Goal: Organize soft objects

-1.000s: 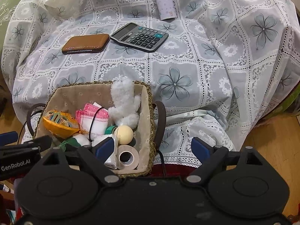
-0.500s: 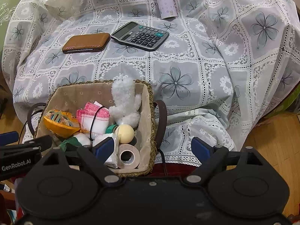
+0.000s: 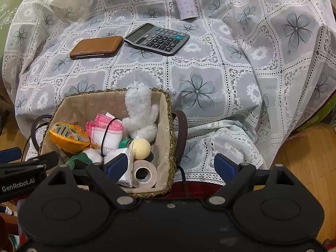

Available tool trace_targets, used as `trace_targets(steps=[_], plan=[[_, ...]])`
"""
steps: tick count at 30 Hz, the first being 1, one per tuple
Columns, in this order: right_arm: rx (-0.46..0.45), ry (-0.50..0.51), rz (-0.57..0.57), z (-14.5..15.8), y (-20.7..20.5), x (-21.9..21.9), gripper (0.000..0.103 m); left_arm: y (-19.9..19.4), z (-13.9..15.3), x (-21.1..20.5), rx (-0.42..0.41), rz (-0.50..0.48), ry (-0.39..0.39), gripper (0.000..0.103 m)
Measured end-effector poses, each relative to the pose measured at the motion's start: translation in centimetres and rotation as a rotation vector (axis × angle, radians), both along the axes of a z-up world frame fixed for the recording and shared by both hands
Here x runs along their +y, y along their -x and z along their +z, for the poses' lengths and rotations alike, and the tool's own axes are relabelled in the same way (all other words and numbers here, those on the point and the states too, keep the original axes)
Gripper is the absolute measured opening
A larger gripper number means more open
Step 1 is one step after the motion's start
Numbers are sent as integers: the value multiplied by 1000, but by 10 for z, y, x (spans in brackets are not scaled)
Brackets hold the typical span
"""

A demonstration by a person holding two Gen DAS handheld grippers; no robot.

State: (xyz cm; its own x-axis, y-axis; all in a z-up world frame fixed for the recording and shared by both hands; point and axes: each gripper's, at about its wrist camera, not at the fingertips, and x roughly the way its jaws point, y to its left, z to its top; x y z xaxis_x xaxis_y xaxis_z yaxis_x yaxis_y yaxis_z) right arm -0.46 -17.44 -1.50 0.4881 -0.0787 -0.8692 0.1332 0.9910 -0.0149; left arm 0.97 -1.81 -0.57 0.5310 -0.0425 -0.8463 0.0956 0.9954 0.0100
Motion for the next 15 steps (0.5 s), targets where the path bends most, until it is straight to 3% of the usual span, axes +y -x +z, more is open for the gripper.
trace_targets(steps=[15], plan=[[1, -1, 0, -1, 1, 0, 90, 0, -1, -1, 1, -1, 0, 80]])
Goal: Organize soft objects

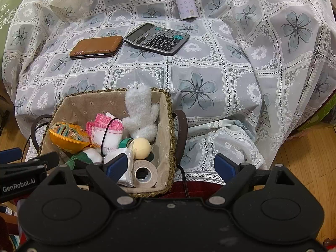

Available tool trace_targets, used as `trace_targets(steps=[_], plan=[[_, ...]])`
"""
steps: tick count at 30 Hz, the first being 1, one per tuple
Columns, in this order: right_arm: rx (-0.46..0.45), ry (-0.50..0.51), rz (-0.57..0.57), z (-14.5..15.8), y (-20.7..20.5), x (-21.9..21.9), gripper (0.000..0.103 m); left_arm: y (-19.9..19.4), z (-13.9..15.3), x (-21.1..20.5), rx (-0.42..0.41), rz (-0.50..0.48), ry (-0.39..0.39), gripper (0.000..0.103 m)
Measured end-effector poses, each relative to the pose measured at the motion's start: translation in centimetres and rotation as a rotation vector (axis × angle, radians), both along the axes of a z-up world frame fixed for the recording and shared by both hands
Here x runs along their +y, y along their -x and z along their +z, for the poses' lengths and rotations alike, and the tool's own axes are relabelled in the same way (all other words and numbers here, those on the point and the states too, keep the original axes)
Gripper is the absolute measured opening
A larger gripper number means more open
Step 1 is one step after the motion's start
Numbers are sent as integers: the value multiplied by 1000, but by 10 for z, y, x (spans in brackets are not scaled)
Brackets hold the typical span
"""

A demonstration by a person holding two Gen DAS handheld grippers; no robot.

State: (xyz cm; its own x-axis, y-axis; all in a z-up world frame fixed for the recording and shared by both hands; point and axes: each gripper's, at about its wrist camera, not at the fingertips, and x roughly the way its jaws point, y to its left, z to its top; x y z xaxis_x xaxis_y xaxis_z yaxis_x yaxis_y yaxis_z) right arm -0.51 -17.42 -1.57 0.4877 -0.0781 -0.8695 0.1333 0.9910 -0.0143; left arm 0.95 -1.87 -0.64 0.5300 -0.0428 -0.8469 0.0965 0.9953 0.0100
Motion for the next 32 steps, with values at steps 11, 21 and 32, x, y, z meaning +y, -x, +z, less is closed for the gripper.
trace_targets(steps=[11, 21, 32], plan=[[2, -2, -1, 0, 0, 0, 90, 1, -2, -1, 3, 0, 1, 80], [3, -3, -2, -1, 0, 0, 90, 0, -2, 0, 5, -1, 2, 80], [3, -3, -2, -2, 1, 0, 90, 0, -2, 1, 6, 1, -2, 80]])
